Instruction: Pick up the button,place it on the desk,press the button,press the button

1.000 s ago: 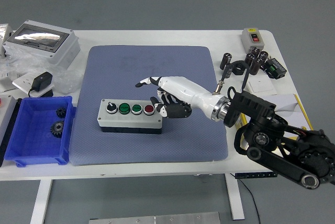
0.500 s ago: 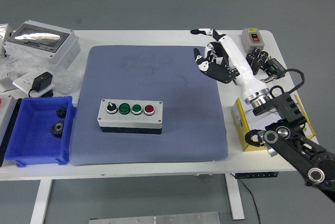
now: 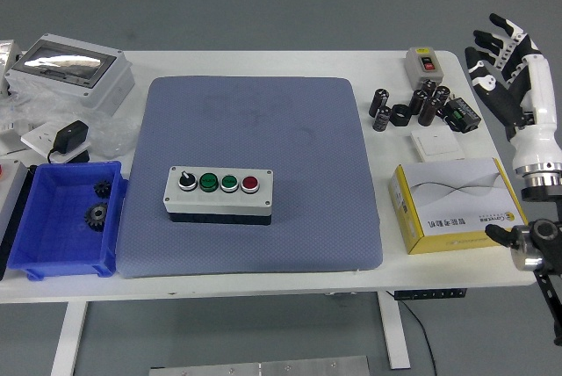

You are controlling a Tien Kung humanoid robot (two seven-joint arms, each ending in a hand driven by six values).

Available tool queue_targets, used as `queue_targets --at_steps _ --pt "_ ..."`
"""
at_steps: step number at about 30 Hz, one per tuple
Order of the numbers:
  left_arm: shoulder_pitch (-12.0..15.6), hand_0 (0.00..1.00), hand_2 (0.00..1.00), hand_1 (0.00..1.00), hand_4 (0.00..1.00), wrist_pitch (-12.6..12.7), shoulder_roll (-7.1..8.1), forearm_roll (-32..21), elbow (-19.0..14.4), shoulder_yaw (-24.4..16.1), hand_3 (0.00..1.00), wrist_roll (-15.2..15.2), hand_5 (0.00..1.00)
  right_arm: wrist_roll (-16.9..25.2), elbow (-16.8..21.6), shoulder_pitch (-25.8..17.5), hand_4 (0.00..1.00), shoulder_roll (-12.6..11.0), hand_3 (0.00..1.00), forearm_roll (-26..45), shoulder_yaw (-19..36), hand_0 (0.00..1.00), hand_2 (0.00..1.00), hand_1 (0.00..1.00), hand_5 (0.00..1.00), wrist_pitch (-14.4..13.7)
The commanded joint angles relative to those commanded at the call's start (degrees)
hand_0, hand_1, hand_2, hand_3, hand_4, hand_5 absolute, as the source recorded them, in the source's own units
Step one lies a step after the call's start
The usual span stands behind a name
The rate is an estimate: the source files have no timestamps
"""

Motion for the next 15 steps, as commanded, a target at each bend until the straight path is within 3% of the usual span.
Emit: queue_targets --at_steps 2,3,8,9,15 --pt "0.3 0.714 0.674 0.691 0.547 0.2 -0.17 -0.5 0.0 0.2 0.820 0.1 0.846 0.1 -0.4 -0.2 0.879 0.0 0.864 0.9 1.9 0.816 0.821 0.807 0.673 0.4" --pt "0.5 0.715 0.674 0.693 0.548 0.3 -0.29 -0.9 0.0 0.4 0.821 0.2 0.846 0.1 -0.6 -0.3 0.953 0.1 0.867 1.3 2.5 0.874 0.843 0.831 0.883 0.6" --pt "1.3 0.715 0.674 0.693 0.548 0.8 -1.09 -2.7 -0.1 1.3 0.821 0.2 0.846 0.5 -1.5 -0.8 0.953 0.6 0.867 3.3 4.3 0.874 0.843 0.831 0.883 1.2" --pt "1.4 0.715 0.677 0.693 0.550 0.8 -1.24 -3.0 0.0 1.4 0.821 0.1 0.847 0.5 -1.8 -0.9 0.959 0.6 0.861 4.0 4.5 0.879 0.845 0.834 0.959 1.4" --pt "1.4 0.716 0.678 0.693 0.554 1.1 -1.44 -3.6 0.0 1.6 0.821 0.0 0.844 0.5 -3.1 -1.2 0.954 0.8 0.853 6.8 4.6 0.873 0.844 0.832 0.974 2.5"
